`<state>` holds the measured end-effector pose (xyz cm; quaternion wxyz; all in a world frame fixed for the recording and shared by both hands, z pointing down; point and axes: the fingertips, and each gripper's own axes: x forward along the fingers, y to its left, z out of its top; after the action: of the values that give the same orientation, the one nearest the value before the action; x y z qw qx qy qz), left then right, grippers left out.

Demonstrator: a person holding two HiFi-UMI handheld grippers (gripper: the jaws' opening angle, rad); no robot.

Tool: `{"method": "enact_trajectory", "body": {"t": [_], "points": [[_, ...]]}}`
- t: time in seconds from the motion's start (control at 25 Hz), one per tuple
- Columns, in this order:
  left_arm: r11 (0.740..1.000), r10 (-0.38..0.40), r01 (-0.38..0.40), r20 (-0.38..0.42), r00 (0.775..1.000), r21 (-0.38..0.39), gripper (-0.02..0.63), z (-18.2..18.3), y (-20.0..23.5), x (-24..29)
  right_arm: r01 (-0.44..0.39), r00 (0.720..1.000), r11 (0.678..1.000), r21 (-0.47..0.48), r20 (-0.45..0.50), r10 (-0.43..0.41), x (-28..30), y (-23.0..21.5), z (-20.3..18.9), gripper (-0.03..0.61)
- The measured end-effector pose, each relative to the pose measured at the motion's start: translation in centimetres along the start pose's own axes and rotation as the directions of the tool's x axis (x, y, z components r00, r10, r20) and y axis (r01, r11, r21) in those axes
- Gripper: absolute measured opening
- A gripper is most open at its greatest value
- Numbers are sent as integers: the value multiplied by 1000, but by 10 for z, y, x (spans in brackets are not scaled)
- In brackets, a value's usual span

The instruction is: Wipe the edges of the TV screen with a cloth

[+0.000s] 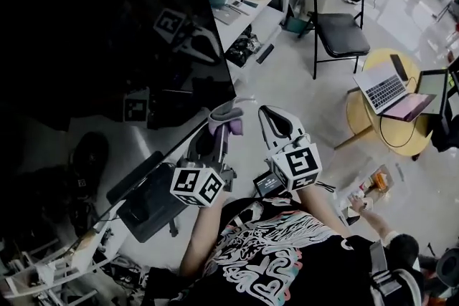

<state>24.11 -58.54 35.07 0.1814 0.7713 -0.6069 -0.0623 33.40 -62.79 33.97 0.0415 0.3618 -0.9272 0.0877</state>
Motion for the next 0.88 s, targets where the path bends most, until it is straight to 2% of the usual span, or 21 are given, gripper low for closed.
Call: {"method": "enact_trajectory", "body": {"t": [0.28, 0.68, 0.88], "points": [[985, 121, -129, 73, 990, 116, 55, 10, 7, -73, -103, 995, 994, -35, -21, 102, -10, 50, -10, 31], [950, 262, -287, 185, 947, 123, 55, 15, -4, -203, -212, 977, 972, -102, -54, 208, -67, 136, -20, 31], [933, 305, -337, 215, 928, 130, 55, -3, -32, -263, -227, 974, 966, -125, -50, 223, -125, 163, -29, 31]]}}
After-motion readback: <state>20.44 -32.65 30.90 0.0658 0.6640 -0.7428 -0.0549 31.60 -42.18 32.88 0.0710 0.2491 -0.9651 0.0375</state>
